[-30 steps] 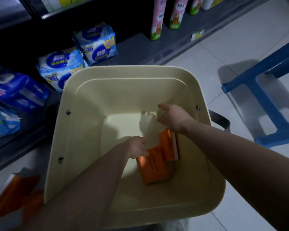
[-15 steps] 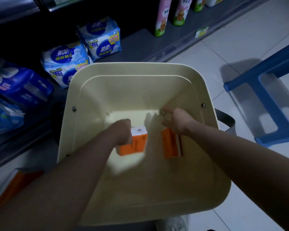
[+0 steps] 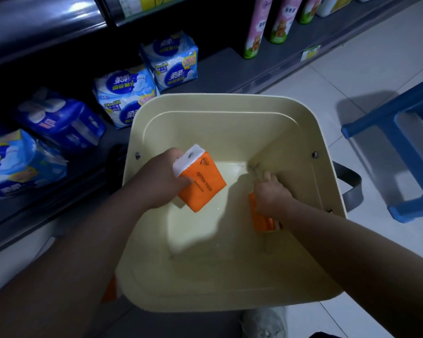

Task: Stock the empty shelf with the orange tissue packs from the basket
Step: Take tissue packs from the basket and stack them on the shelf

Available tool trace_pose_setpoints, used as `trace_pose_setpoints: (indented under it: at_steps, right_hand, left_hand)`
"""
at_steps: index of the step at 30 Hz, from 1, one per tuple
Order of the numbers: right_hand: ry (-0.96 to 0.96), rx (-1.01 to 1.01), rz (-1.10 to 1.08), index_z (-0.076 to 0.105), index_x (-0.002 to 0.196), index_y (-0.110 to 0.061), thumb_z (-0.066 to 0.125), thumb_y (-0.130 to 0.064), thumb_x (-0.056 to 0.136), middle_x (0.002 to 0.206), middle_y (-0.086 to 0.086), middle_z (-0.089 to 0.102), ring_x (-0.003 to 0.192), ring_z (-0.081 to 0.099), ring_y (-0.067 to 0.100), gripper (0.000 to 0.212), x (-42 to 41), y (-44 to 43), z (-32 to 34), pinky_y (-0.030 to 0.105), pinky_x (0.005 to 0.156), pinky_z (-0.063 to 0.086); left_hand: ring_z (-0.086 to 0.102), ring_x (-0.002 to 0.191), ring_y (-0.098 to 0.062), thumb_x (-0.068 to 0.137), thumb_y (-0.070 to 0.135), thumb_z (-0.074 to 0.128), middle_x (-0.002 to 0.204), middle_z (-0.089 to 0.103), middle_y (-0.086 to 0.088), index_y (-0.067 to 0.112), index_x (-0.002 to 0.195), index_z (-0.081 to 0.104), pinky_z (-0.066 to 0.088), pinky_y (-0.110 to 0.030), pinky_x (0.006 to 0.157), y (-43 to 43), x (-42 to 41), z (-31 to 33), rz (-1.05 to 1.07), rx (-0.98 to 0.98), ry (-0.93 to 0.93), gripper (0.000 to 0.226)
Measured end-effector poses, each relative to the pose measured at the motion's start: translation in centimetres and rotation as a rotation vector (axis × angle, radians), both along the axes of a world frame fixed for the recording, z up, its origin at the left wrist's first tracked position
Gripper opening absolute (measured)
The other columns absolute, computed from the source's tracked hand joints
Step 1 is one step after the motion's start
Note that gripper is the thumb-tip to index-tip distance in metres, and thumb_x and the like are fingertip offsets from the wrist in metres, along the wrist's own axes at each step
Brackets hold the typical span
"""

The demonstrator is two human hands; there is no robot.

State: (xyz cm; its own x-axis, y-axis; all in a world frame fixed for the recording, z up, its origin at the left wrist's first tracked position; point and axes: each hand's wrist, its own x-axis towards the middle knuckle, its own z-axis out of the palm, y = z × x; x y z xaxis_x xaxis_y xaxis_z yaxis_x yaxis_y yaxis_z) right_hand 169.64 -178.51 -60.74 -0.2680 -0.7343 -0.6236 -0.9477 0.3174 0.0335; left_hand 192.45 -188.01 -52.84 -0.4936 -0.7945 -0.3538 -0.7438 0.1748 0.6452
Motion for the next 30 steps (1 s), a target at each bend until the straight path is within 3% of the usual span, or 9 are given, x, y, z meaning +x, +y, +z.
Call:
trace_pose_setpoints:
  at_steps: [4,8,13,16,20,22,26,28,30]
  right_hand:
    - [-0.059,0.076,-0.004,0.035,0.136,-0.016,0.048,-0.017,0.091,0.135,0.022,0.038,0.124,0.04,0.036,0.046,-0.2,0.6,-1.3,0.042,0.103,0.039]
    - [-0.182,0.021,-0.016,0.032,0.139,-0.019,0.059,-0.007,0.079,0.121,0.017,0.054,0.11,0.055,0.033,0.067,0.5,0.7,-1.1,0.036,0.086,0.049]
    - [-0.24,-0.117,-0.147,0.056,0.106,-0.007,0.078,-0.017,0.065,0.099,0.01,0.063,0.094,0.062,0.027,0.048,1.4,-1.9,3.5,0.025,0.066,0.042]
    - [-0.31,-0.193,-0.213,0.058,0.112,-0.007,0.086,-0.023,0.059,0.104,0.009,0.063,0.1,0.06,0.026,0.062,1.5,-3.4,8.1,0.024,0.071,0.041]
    - [-0.501,-0.33,-0.285,0.052,0.116,-0.012,0.085,-0.011,0.059,0.1,0.009,0.06,0.09,0.058,0.023,0.066,2.2,-3.9,14.5,0.03,0.073,0.048]
    - [-0.608,-0.387,-0.315,0.052,0.11,-0.013,0.083,-0.004,0.06,0.093,0.01,0.062,0.08,0.06,0.022,0.059,2.9,-3.5,17.5,0.036,0.071,0.055]
    - [-0.695,-0.56,-0.323,0.051,0.103,-0.015,0.082,-0.006,0.062,0.088,0.006,0.064,0.075,0.06,0.017,0.052,4.8,-2.5,22.7,0.033,0.072,0.054]
    - [-0.717,-0.659,-0.353,0.051,0.1,-0.014,0.083,-0.01,0.062,0.088,0.004,0.065,0.075,0.061,0.015,0.05,5.7,-2.0,25.2,0.031,0.069,0.054]
    - [-0.732,-0.723,-0.374,0.055,0.098,-0.011,0.084,-0.013,0.063,0.087,0.003,0.066,0.072,0.062,0.012,0.045,6.5,-1.7,27.6,0.026,0.062,0.052]
  left_hand:
    - [0.055,0.09,-0.016,0.081,0.026,0.068,0.104,0.058,0.005,0.023,0.122,0.048,0.035,-0.024,0.06,-0.2,0.6,0.1,0.058,-0.018,0.049,0.045]
    - [0.056,0.087,-0.016,0.08,0.028,0.067,0.101,0.058,0.006,0.023,0.118,0.047,0.035,-0.026,0.061,0.0,0.8,0.4,0.107,-0.033,0.064,0.042]
    - [0.052,0.074,-0.012,0.075,0.028,0.065,0.084,0.051,0.01,0.02,0.101,0.045,0.036,-0.027,0.056,0.4,1.2,3.1,0.249,-0.107,0.135,0.034]
    - [0.056,0.085,-0.025,0.073,0.028,0.06,0.094,0.055,0.001,0.024,0.117,0.036,0.04,-0.029,0.064,0.6,2.0,5.9,0.267,-0.188,0.226,0.051]
    - [0.059,0.094,-0.035,0.082,0.011,0.054,0.118,0.054,-0.022,0.042,0.138,0.018,0.04,-0.029,0.07,0.4,3.8,10.0,0.21,-0.252,0.233,0.074]
    - [0.056,0.093,-0.031,0.081,0.009,0.053,0.114,0.053,-0.017,0.041,0.133,0.026,0.038,-0.029,0.072,0.8,4.8,12.1,0.218,-0.298,0.254,0.066]
    - [0.05,0.08,-0.018,0.081,0.011,0.056,0.101,0.051,-0.003,0.029,0.121,0.03,0.031,-0.026,0.057,2.0,7.2,16.1,0.307,-0.386,0.285,0.051]
    - [0.053,0.069,-0.011,0.083,0.016,0.056,0.09,0.052,0.001,0.029,0.116,0.029,0.037,-0.025,0.054,2.5,8.5,18.0,0.332,-0.408,0.295,0.045]
    - [0.059,0.061,-0.017,0.085,0.021,0.059,0.08,0.054,0.002,0.029,0.109,0.028,0.046,-0.03,0.054,2.8,9.7,19.9,0.36,-0.438,0.319,0.04]
